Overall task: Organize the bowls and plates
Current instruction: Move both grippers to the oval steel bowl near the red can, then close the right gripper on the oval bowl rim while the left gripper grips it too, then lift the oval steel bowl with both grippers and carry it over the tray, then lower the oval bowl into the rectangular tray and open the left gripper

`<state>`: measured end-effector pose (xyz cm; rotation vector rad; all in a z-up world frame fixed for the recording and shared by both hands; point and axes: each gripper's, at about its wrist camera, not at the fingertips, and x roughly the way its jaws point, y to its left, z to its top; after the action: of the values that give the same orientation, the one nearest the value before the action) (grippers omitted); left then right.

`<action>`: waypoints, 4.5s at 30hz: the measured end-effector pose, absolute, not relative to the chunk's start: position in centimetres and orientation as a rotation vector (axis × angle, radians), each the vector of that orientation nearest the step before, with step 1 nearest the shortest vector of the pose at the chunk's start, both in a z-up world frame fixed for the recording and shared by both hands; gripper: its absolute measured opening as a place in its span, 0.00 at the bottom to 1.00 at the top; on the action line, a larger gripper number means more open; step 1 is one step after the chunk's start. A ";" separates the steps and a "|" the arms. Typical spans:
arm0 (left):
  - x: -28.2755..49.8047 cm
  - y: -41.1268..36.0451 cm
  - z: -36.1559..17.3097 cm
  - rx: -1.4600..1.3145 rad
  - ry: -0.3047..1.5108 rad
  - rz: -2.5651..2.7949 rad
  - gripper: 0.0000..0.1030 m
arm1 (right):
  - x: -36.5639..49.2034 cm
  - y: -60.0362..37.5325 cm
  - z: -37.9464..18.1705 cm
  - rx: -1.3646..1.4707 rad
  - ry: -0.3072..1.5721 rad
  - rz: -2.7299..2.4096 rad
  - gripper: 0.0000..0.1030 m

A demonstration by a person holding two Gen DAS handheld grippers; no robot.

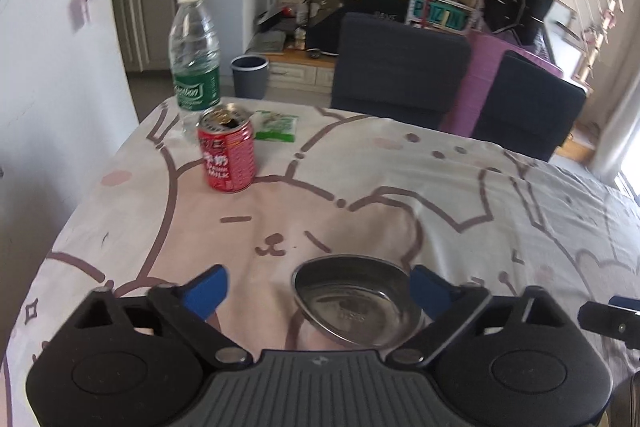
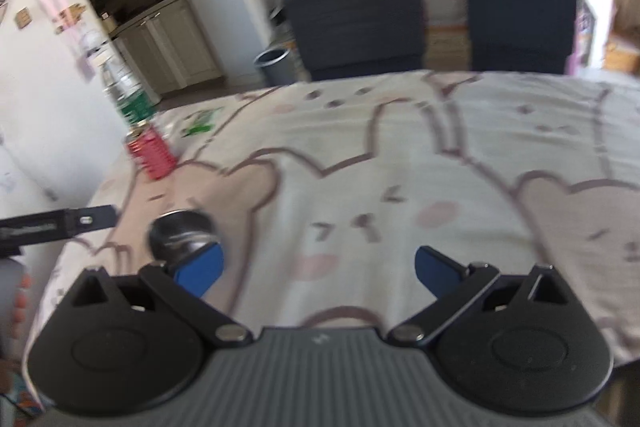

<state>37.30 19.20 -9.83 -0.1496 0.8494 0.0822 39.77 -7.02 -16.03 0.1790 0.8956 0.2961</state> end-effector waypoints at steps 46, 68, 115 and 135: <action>42.2 16.4 -16.9 -0.100 1.090 -0.035 0.05 | 43.8 -1.4 -23.3 0.443 1.126 0.363 0.18; 37.9 11.3 -8.6 -0.104 0.825 -0.088 0.04 | 40.9 -5.3 -16.9 0.348 0.979 0.343 0.05; 29.0 -19.0 -11.9 0.238 0.926 -0.606 0.04 | 22.2 -32.1 -15.8 0.377 1.071 0.040 0.07; 29.7 -21.9 -15.2 0.341 0.988 -0.627 0.09 | 23.8 -31.0 -20.2 0.299 1.250 0.054 0.09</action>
<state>29.70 -21.90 -15.23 0.3408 0.9878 -0.6267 23.84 -31.03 -20.22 0.2991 1.2505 0.0539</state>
